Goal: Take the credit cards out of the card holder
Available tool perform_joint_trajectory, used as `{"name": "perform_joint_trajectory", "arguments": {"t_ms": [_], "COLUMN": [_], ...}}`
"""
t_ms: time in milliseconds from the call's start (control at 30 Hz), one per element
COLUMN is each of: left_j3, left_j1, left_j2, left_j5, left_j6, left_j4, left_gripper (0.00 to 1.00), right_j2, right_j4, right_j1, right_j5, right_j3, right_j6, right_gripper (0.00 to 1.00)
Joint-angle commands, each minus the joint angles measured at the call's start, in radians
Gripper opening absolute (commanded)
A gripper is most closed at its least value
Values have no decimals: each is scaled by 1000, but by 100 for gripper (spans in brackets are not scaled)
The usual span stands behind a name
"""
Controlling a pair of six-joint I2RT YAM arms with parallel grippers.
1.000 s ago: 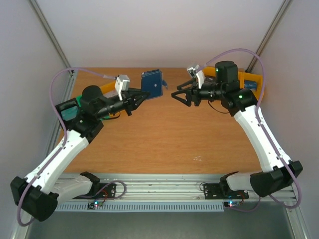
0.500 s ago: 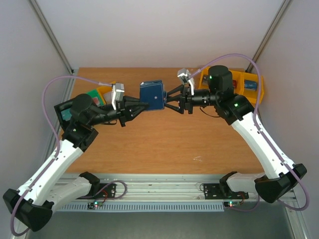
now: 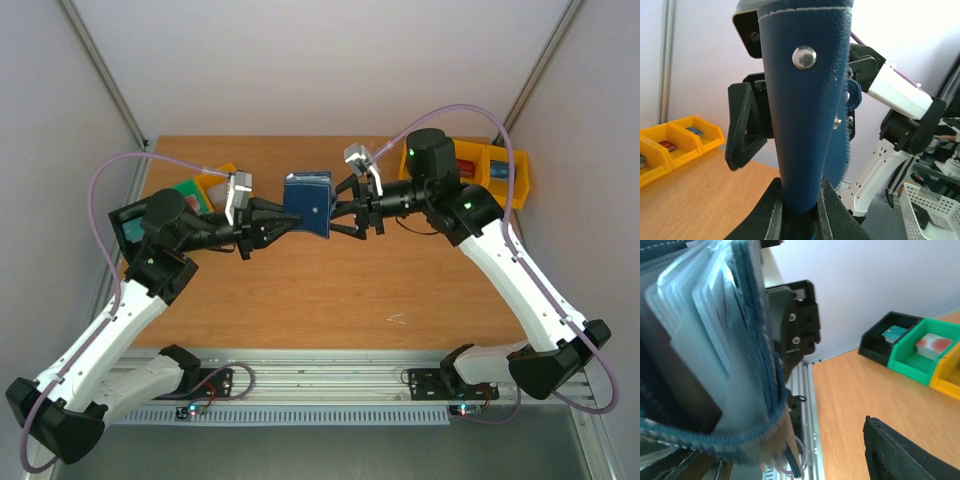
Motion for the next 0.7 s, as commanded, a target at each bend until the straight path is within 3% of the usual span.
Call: {"name": "perform_joint_trajectory", "arguments": {"t_ms": [0, 167, 233, 333, 367, 500, 667], "left_j3": [22, 6, -6, -39, -52, -89, -104], "left_j1": [-9, -12, -13, -13, -12, -13, -13], "left_j2": [23, 7, -4, -27, -37, -74, -91], "left_j5": [6, -6, -29, -117, -158, -269, -440], "left_j6": [3, -6, -6, 0, 8, 153, 285], "left_j4": [48, 39, 27, 4, 0, -14, -73], "left_gripper": [0, 3, 10, 50, 57, 67, 68], "right_j2": [-16, -52, -54, -46, -44, -24, 55], "right_j4": [8, 231, 242, 215, 200, 53, -130], "right_j1": [77, 83, 83, 83, 83, 131, 278], "right_j5": [-78, -48, 17, 153, 214, 569, 1018], "right_j3": [37, -52, -60, -53, -50, -10, 85], "right_j6": [2, 130, 155, 195, 209, 235, 250], "right_gripper": [67, 23, 4, 1, 1, 1, 1]}}
